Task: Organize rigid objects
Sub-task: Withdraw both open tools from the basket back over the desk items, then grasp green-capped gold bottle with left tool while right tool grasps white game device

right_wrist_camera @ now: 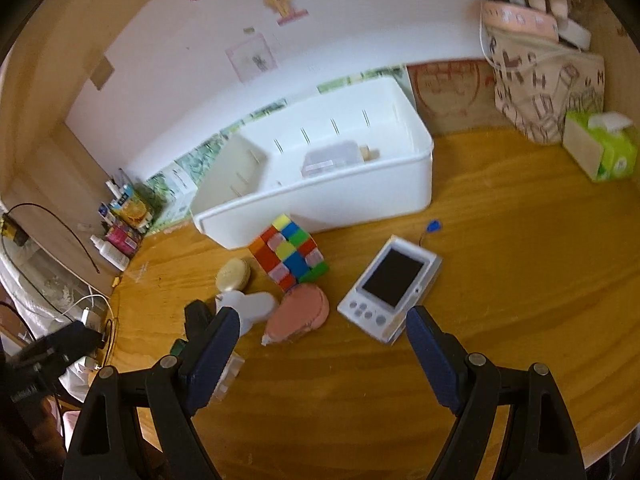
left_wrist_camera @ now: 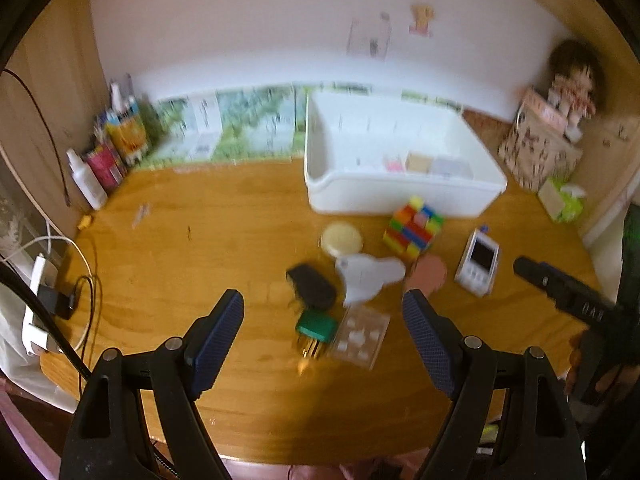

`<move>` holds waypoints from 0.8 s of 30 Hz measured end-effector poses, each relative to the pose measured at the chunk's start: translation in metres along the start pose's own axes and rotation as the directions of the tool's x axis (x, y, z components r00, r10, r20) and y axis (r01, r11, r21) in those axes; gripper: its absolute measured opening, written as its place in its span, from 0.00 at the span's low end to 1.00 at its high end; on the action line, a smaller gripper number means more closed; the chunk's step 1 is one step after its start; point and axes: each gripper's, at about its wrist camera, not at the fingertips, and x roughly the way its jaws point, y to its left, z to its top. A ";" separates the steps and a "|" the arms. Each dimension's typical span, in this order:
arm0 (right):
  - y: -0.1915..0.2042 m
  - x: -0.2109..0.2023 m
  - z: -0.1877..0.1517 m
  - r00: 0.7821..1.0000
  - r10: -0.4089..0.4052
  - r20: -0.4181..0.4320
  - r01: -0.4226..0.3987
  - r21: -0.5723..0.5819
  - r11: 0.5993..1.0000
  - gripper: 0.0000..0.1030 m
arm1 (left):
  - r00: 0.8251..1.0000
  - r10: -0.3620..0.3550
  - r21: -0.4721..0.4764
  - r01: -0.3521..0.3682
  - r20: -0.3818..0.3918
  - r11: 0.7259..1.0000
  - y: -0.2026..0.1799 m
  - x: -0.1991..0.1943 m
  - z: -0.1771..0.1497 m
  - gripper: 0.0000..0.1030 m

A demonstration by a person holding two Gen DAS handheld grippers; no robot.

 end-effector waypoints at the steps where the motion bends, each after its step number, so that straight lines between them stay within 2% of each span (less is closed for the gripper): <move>1: 0.000 0.003 0.000 1.000 -0.008 -0.006 0.008 0.011 1.000 0.83 | 1.000 -0.002 0.008 0.002 -0.024 1.000 0.001 0.005 -0.001 0.81; 5: -0.005 0.016 -0.003 0.999 -0.035 -0.039 0.038 0.081 0.996 0.83 | 0.994 -0.007 0.042 0.012 -0.113 0.999 0.006 0.025 -0.006 0.81; 9: -0.012 0.030 -0.005 0.995 -0.048 -0.086 0.061 0.164 0.985 0.83 | 0.980 -0.023 0.062 0.037 -0.199 0.997 0.011 0.045 -0.008 0.81; 16: -0.018 0.056 -0.006 0.987 -0.079 -0.138 0.114 0.265 0.958 0.83 | 0.942 -0.025 0.115 0.067 -0.335 0.991 0.014 0.081 -0.009 0.81; 21: -0.022 0.067 -0.004 0.981 -0.115 -0.157 0.160 0.311 0.937 0.83 | 0.905 -0.013 0.128 0.074 -0.425 0.989 0.021 0.107 -0.010 0.81; 24: -0.025 0.073 -0.004 0.978 -0.127 -0.167 0.177 0.335 0.925 0.83 | 0.893 -0.008 0.135 0.077 -0.451 0.988 0.025 0.116 -0.008 0.81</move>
